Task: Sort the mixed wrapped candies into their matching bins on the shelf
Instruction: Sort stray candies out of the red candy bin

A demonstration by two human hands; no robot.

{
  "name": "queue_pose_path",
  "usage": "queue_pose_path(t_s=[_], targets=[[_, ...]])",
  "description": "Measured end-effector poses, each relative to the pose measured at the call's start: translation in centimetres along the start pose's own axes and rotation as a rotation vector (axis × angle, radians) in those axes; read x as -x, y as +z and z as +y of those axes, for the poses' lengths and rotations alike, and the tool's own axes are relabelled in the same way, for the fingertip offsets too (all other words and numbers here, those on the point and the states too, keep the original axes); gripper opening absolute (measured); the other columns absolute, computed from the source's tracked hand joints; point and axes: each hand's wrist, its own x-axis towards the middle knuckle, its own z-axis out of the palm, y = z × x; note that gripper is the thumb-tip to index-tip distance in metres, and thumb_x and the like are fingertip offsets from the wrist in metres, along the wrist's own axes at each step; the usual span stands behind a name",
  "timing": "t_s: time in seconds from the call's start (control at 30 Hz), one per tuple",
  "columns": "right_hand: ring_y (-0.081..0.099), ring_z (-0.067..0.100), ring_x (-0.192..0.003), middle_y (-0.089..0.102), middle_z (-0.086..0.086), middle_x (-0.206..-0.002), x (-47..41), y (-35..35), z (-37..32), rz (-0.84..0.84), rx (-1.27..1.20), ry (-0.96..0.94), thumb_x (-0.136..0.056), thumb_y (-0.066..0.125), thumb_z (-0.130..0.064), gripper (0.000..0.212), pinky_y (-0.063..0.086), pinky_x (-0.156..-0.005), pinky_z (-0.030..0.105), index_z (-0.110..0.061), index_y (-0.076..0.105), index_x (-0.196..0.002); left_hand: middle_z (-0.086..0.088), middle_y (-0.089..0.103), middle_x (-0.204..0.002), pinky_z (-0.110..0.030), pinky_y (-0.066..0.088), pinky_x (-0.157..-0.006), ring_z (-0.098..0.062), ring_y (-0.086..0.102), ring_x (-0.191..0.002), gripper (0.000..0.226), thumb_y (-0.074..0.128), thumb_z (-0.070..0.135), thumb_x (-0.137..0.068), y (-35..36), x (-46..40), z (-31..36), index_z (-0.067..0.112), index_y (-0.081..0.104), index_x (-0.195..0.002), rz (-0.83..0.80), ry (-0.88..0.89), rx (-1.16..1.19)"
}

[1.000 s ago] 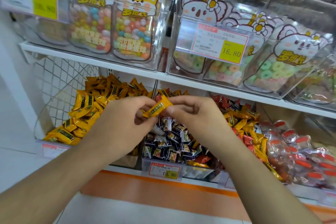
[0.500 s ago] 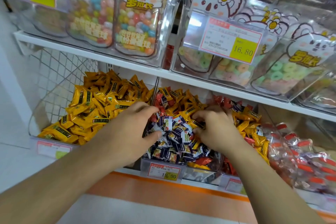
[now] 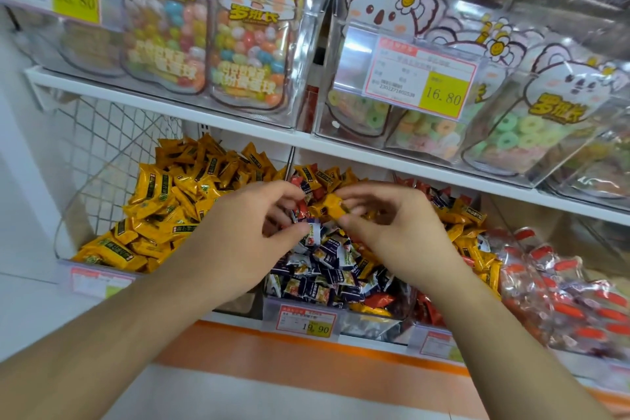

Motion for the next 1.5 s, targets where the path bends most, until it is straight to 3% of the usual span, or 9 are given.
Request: queue_pose_path(t_s=[0.1,0.23,0.47,0.67,0.83,0.97,1.1,1.27,1.5], targets=[[0.070,0.009,-0.100,0.075,-0.013,-0.099,0.6,1.6,-1.9,-0.079,-0.071,-0.097,-0.084,0.084,-0.017,0.036,0.061,-0.077,0.033,-0.032,0.074,-0.115,0.018,0.075,-0.102,-0.031,0.060,-0.085,0.000,0.073,-0.087,0.037,0.074,0.043,-0.089,-0.5,0.1,1.0,0.034,0.066,-0.124,-0.042,-0.134,0.331],[0.068,0.008,-0.106,0.072,-0.012,-0.108,0.5,2.4,-2.1,-0.107,-0.167,-0.074,-0.086,0.082,-0.011,0.044,0.061,-0.086,0.030,-0.028,0.068,-0.124,0.012,0.078,-0.091,-0.031,0.064,-0.079,-0.007,0.076,-0.078,0.021,0.077,0.027,-0.091,-1.8,0.1,0.7,0.026,0.071,-0.111,0.028,-0.197,0.381],[0.067,0.013,-0.110,0.068,-0.015,-0.121,-1.6,0.3,1.8,0.028,0.364,0.016,-0.095,0.069,-0.017,0.039,0.051,-0.095,0.025,-0.031,0.061,-0.130,0.020,0.054,-0.138,-0.022,0.040,-0.093,-0.002,0.051,-0.120,0.048,0.075,0.043,-0.090,-4.0,0.0,-1.8,0.037,0.060,-0.135,0.118,-0.146,-0.207],[0.059,0.023,-0.125,0.056,-0.001,-0.144,-4.1,1.5,4.2,-0.156,0.605,0.018,-0.092,0.070,-0.019,0.062,0.051,-0.105,0.037,-0.028,0.047,-0.148,0.031,0.035,-0.154,-0.016,0.021,-0.109,0.007,0.035,-0.133,0.059,0.066,0.049,-0.095,-1.8,0.2,-0.9,0.044,0.045,-0.149,-0.101,-0.015,-0.217],[0.065,0.026,-0.111,0.065,-0.003,-0.126,-4.0,2.3,4.8,-0.173,0.757,0.012,-0.078,0.072,-0.011,0.062,0.060,-0.086,0.044,-0.036,0.057,-0.132,0.027,0.033,-0.158,-0.015,0.018,-0.111,0.003,0.031,-0.144,0.053,0.065,0.049,-0.096,-0.3,0.0,-1.7,0.041,0.051,-0.146,-0.140,0.004,-0.235],[0.067,0.027,-0.101,0.069,0.000,-0.108,-3.8,1.9,4.9,-0.104,0.763,0.029,-0.082,0.079,-0.024,0.028,0.060,-0.082,0.041,-0.027,0.070,-0.109,0.027,0.039,-0.152,-0.021,0.033,-0.112,0.004,0.041,-0.131,0.043,0.067,0.049,-0.094,-0.5,-0.1,-1.9,0.041,0.059,-0.135,-0.124,0.001,-0.201],[0.066,0.021,-0.108,0.069,-0.005,-0.119,-3.0,1.0,3.1,0.048,0.635,-0.040,-0.088,0.077,-0.041,0.038,0.058,-0.089,0.039,-0.033,0.069,-0.124,0.027,0.050,-0.135,-0.017,0.040,-0.099,0.005,0.048,-0.115,0.033,0.067,0.047,-0.095,-0.7,0.0,-1.4,0.041,0.063,-0.127,-0.039,-0.031,-0.139],[0.059,-0.007,-0.080,0.069,-0.021,-0.101,-1.2,2.2,-1.8,-0.087,0.372,-0.164,-0.091,0.077,-0.036,0.029,0.044,-0.073,0.009,-0.038,0.073,-0.119,0.025,0.067,-0.105,-0.003,0.042,-0.069,0.017,0.058,-0.097,0.035,0.070,0.052,-0.090,-1.1,-0.2,-0.4,0.041,0.063,-0.122,0.025,-0.128,0.114],[0.063,0.004,-0.090,0.063,-0.021,-0.110,-0.6,3.5,-2.7,-0.113,0.184,-0.167,-0.085,0.084,-0.027,0.050,0.056,-0.082,0.022,-0.038,0.065,-0.130,0.016,0.073,-0.091,-0.010,0.053,-0.071,0.007,0.068,-0.086,0.019,0.080,0.033,-0.087,-2.8,-0.1,-0.8,0.036,0.073,-0.104,0.083,-0.181,0.192]])
